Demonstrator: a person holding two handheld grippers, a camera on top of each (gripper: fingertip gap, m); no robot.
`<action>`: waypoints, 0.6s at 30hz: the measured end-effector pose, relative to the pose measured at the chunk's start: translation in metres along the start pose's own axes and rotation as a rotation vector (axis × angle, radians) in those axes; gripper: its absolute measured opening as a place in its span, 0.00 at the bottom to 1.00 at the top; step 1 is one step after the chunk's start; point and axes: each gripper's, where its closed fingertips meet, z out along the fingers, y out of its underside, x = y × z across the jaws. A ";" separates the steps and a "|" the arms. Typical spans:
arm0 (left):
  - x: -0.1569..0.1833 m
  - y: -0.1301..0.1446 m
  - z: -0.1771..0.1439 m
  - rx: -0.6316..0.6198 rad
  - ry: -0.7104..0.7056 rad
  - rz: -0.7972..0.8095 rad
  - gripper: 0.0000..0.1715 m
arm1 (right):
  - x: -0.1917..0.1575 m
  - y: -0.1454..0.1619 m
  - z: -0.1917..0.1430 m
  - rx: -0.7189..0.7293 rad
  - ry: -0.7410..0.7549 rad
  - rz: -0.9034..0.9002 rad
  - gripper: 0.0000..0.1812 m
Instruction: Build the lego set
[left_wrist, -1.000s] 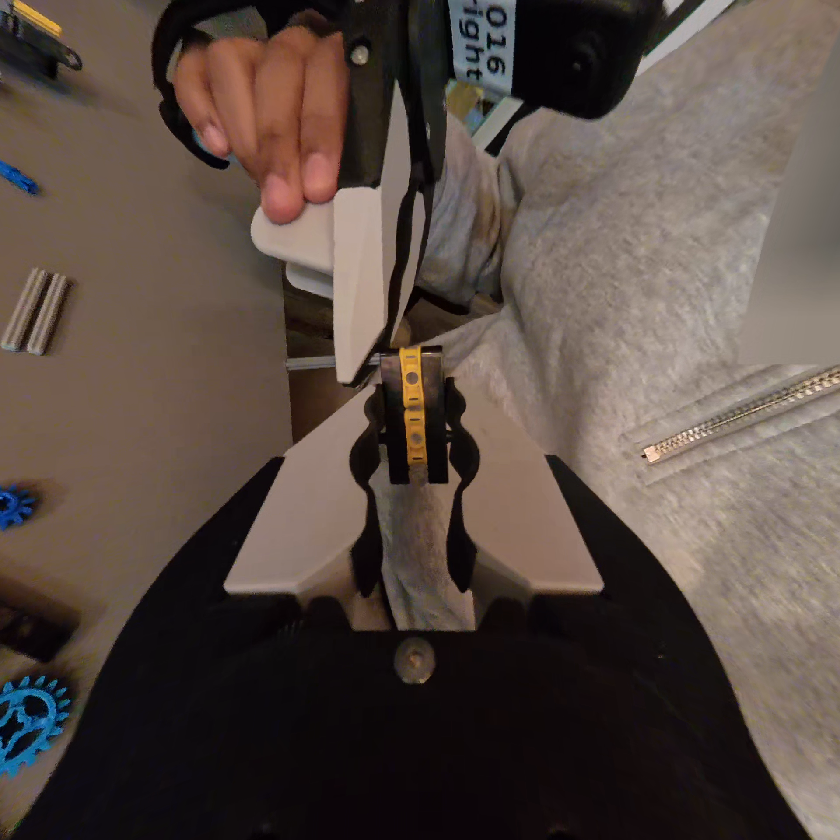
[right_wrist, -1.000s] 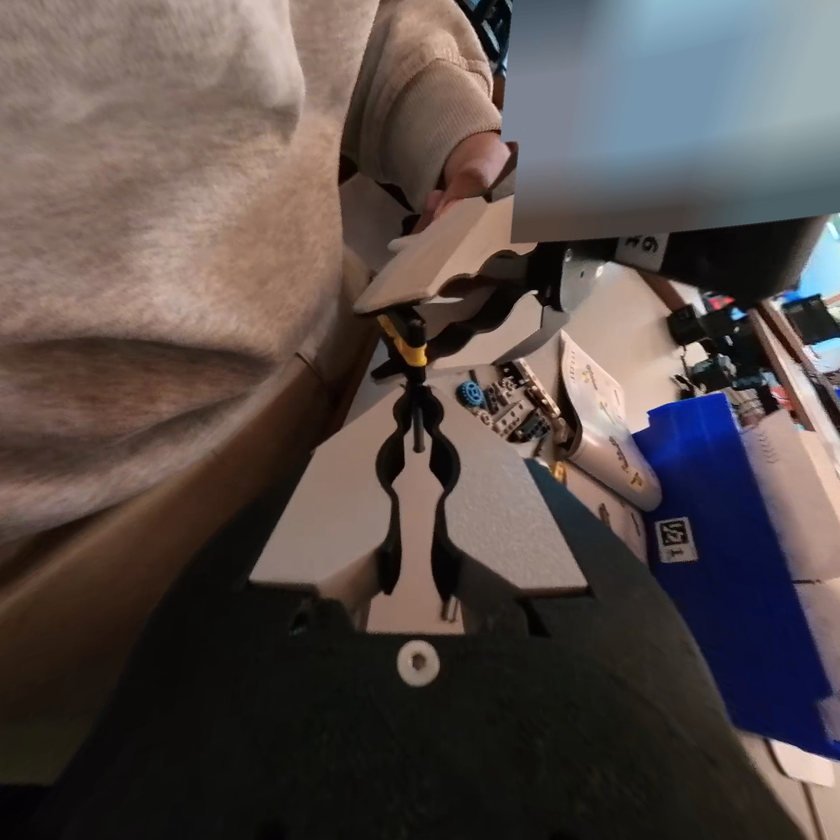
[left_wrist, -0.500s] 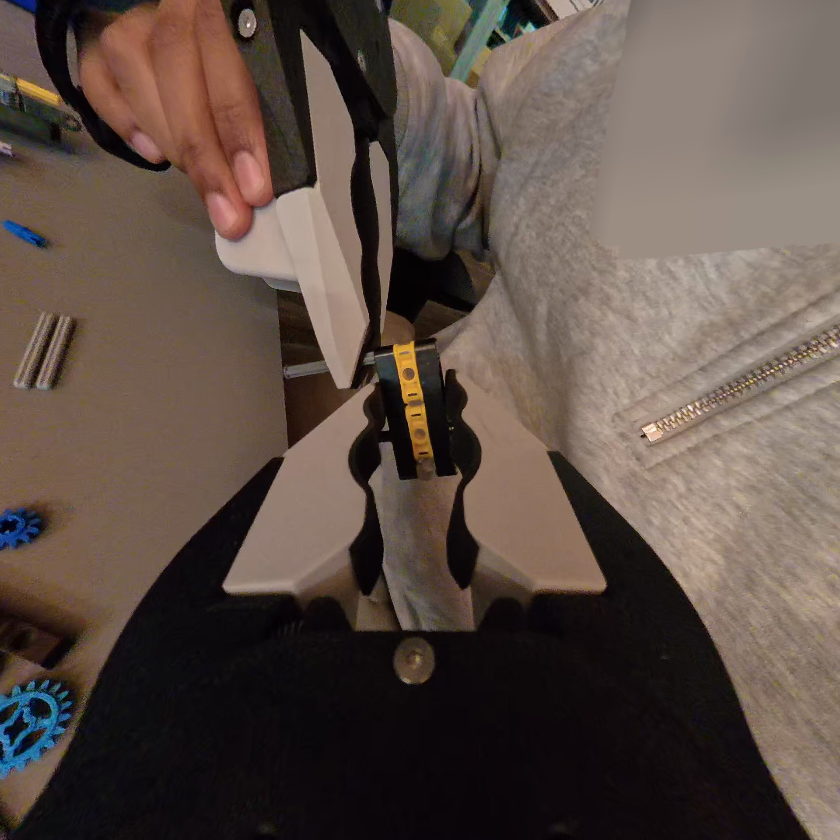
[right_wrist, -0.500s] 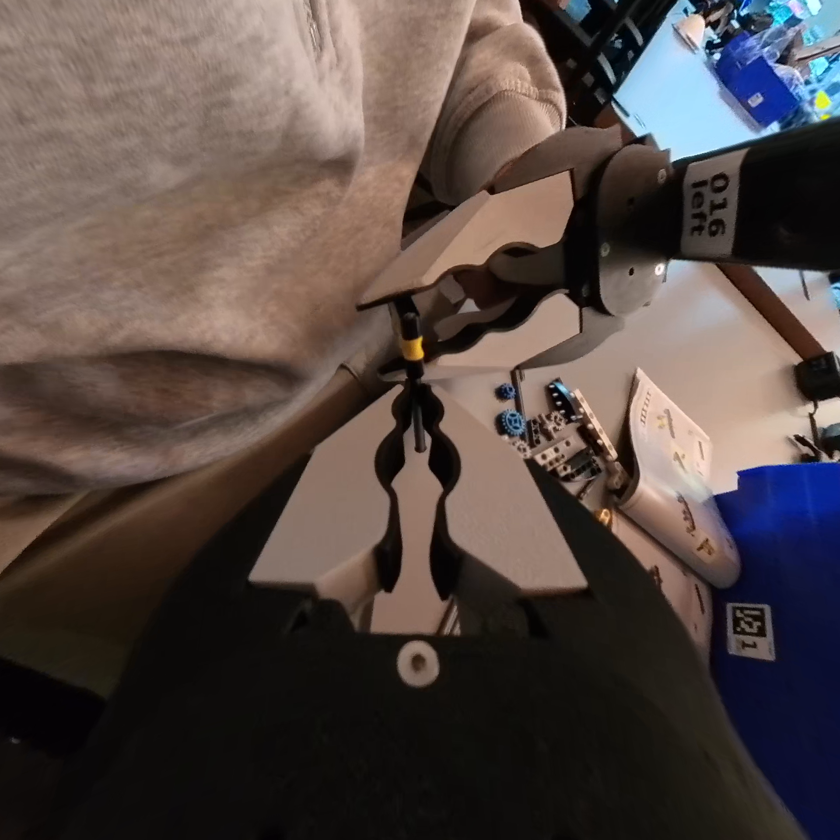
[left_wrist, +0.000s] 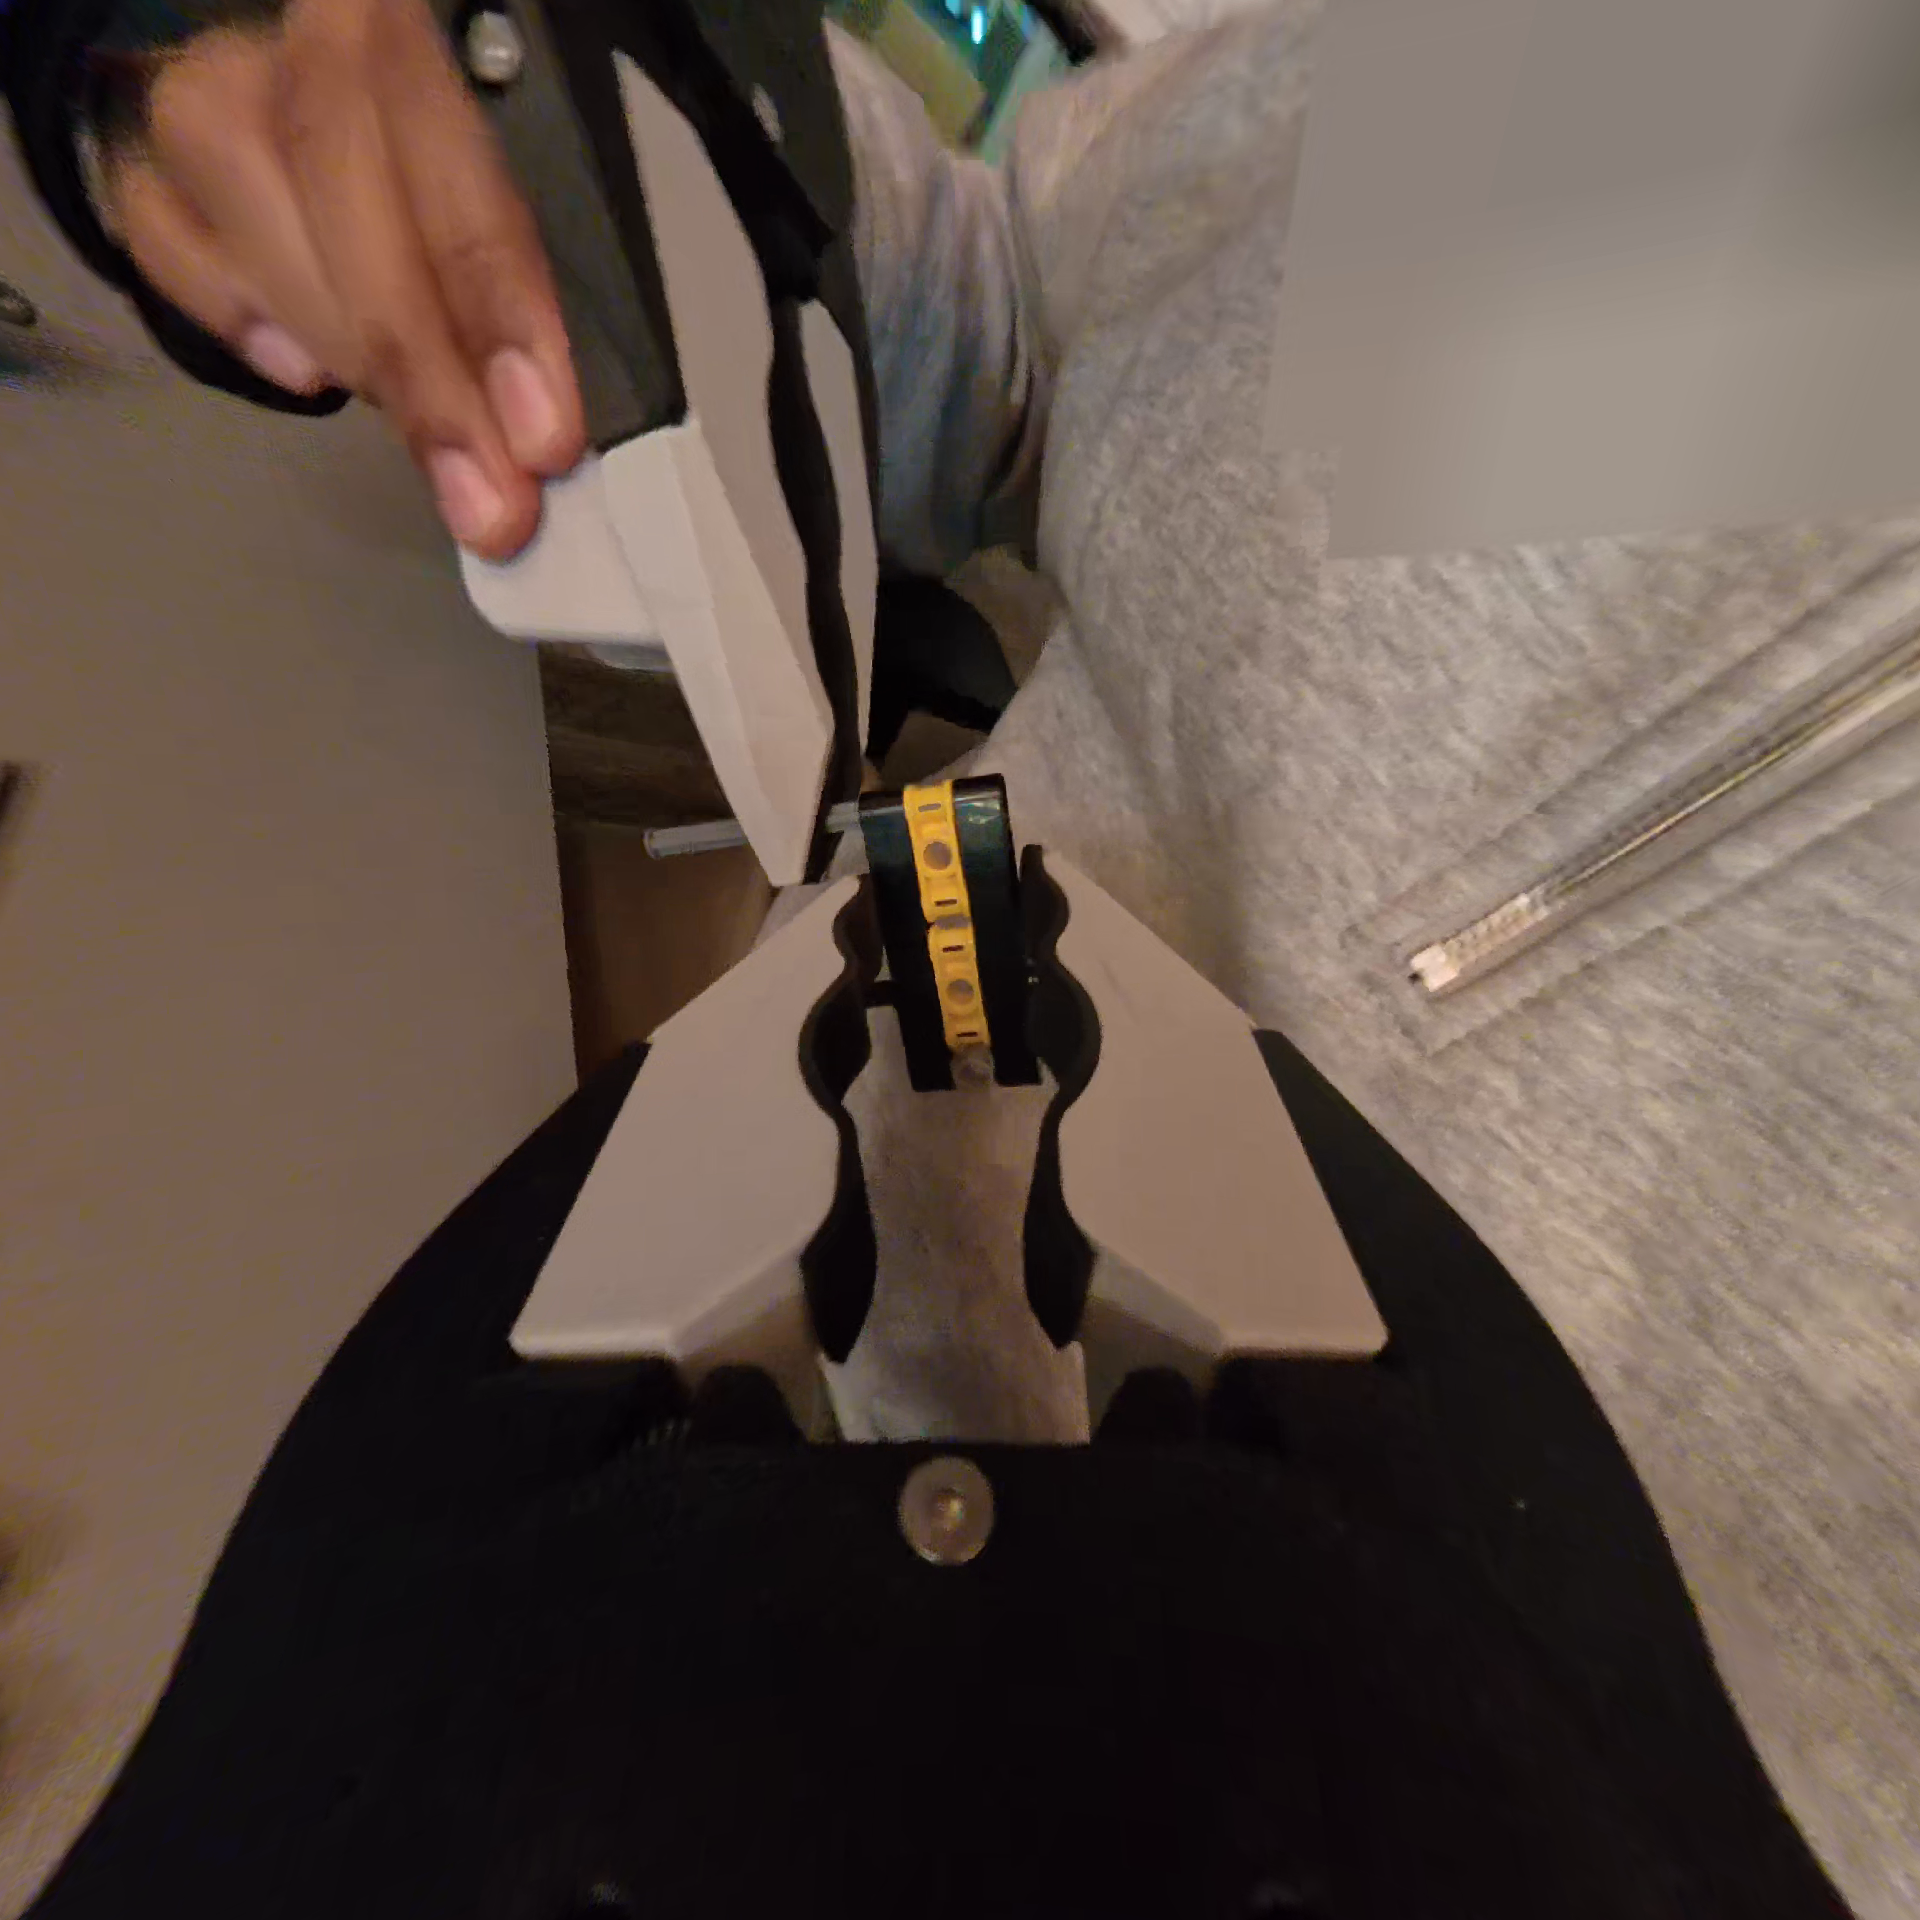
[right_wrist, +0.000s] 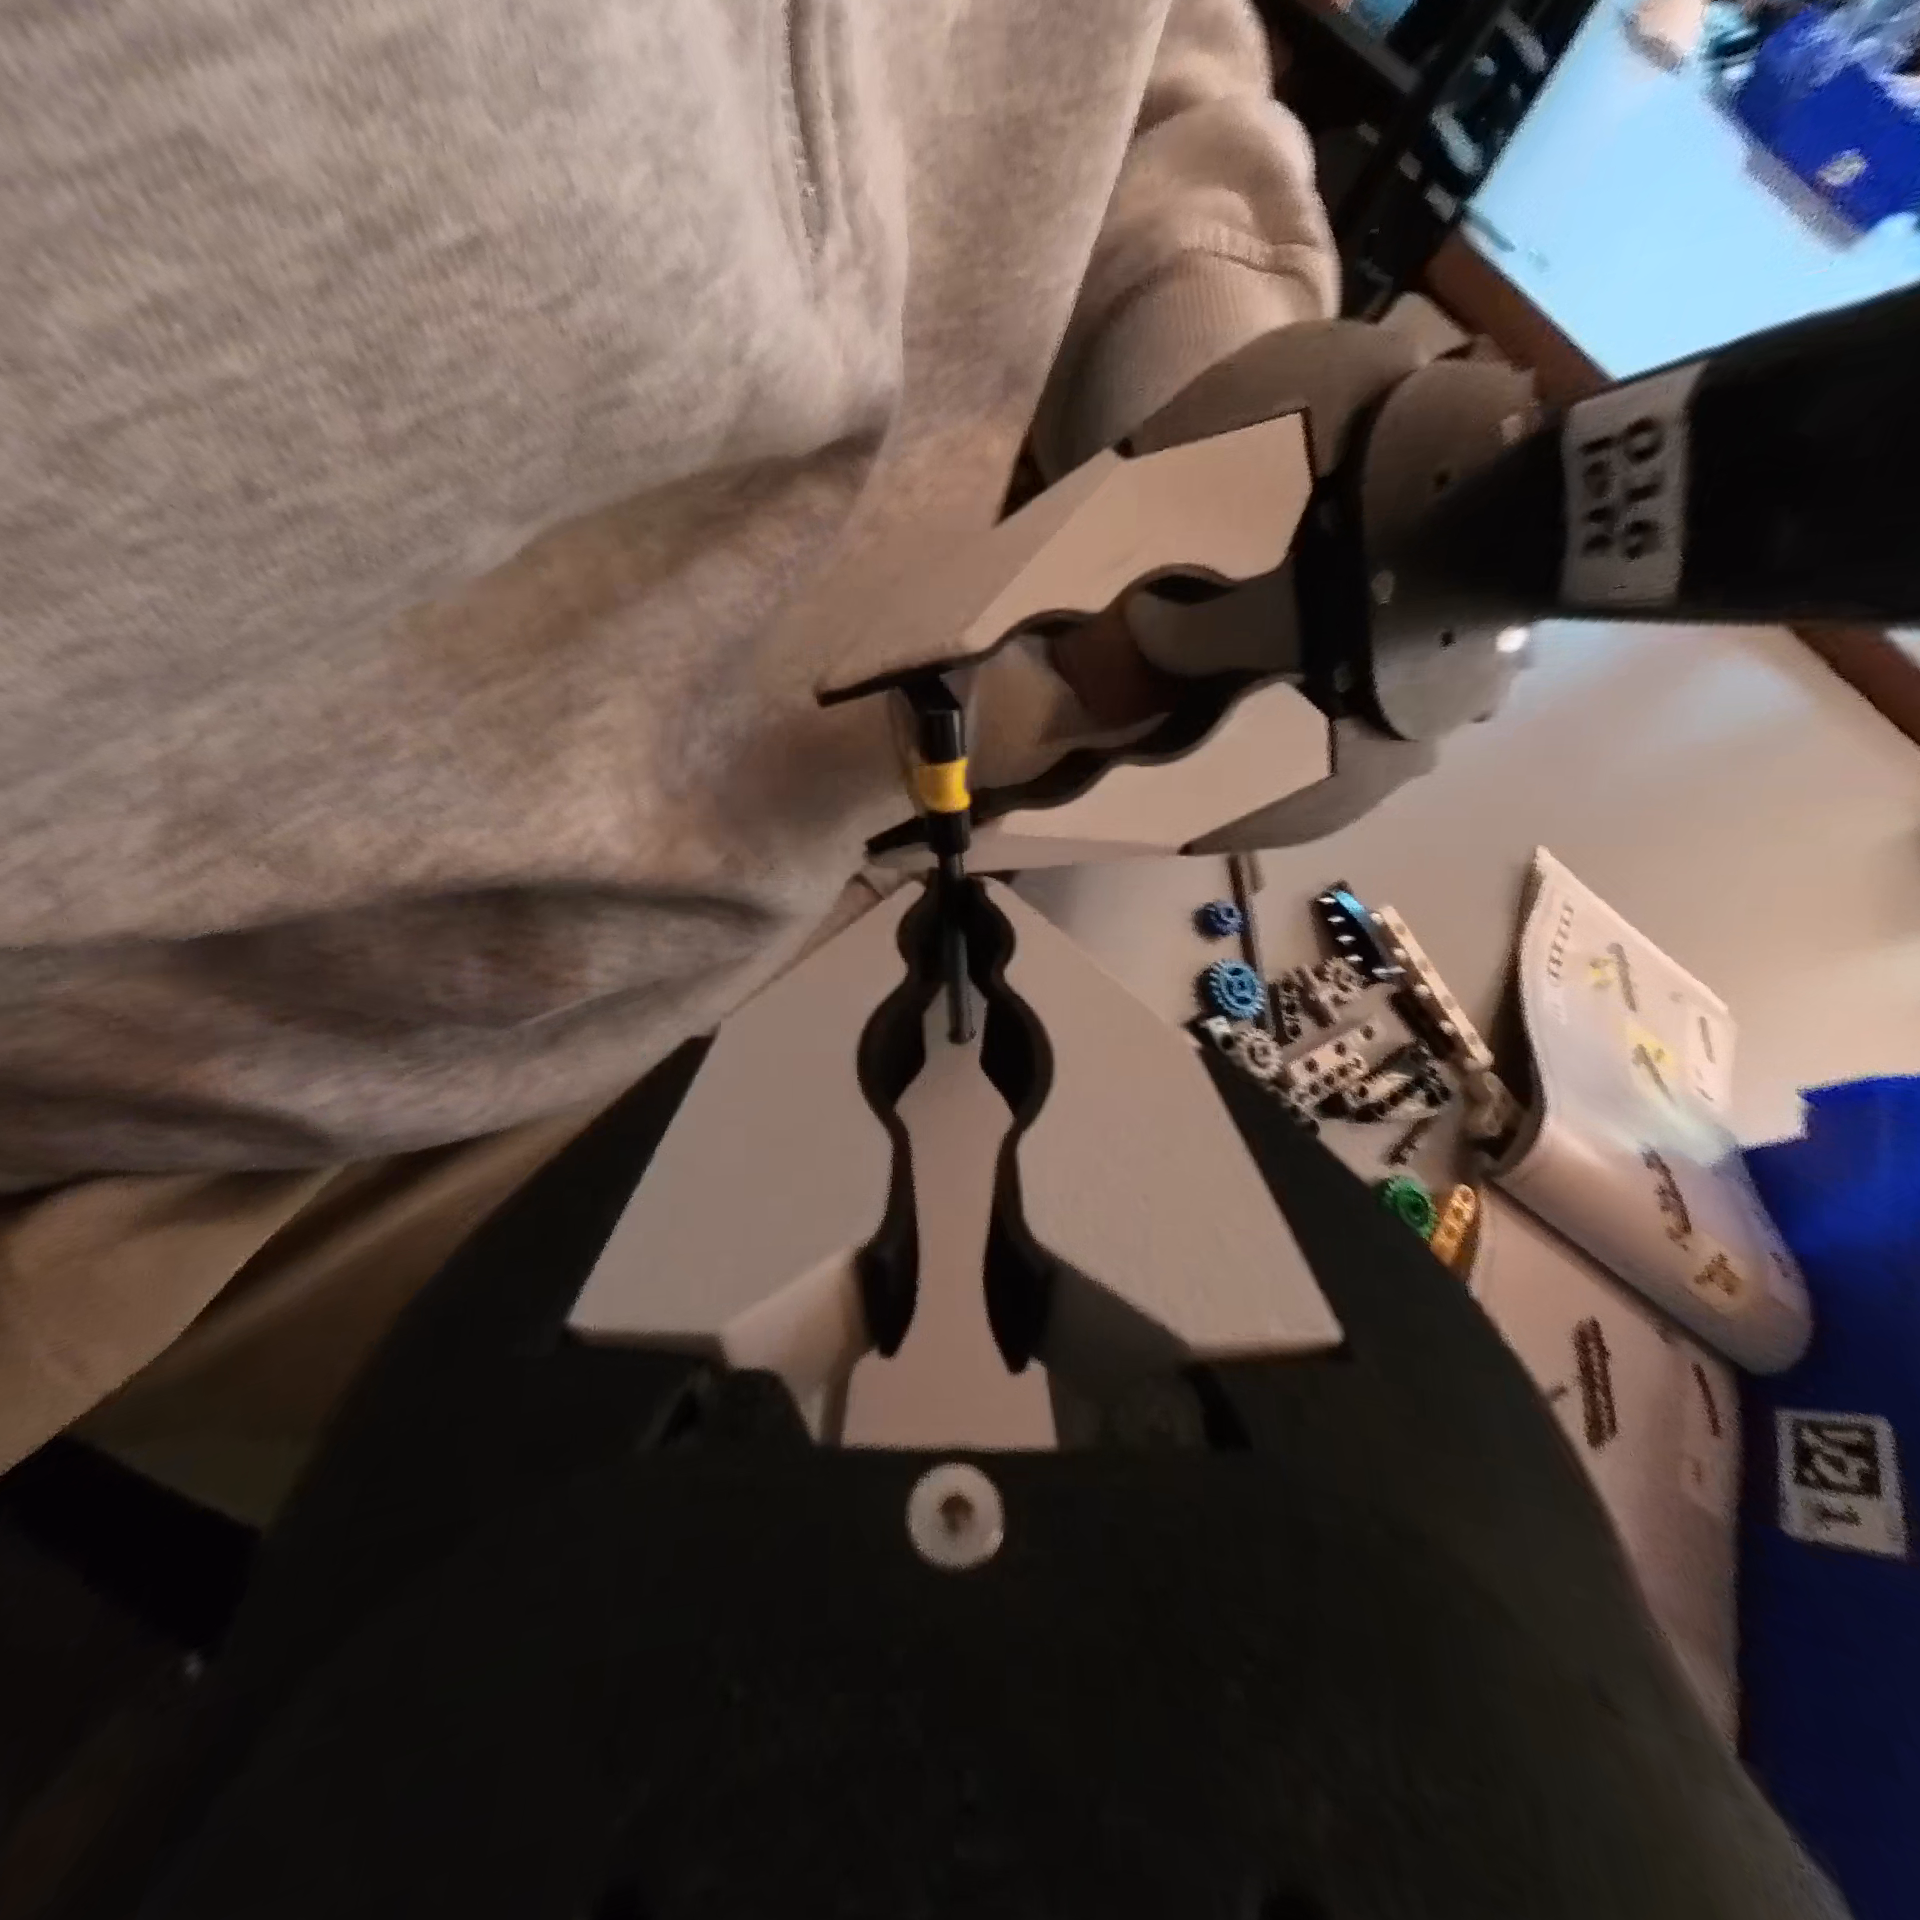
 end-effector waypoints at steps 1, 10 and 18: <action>0.001 -0.005 -0.002 0.035 0.027 -0.058 0.17 | 0.003 -0.002 -0.002 0.013 0.027 0.010 0.01; 0.001 -0.006 -0.003 0.049 0.112 -0.233 0.16 | 0.004 0.002 0.002 -0.072 0.053 -0.131 0.01; -0.009 -0.012 -0.012 0.105 0.007 -0.198 0.15 | 0.035 0.004 -0.017 -0.018 0.304 0.012 0.17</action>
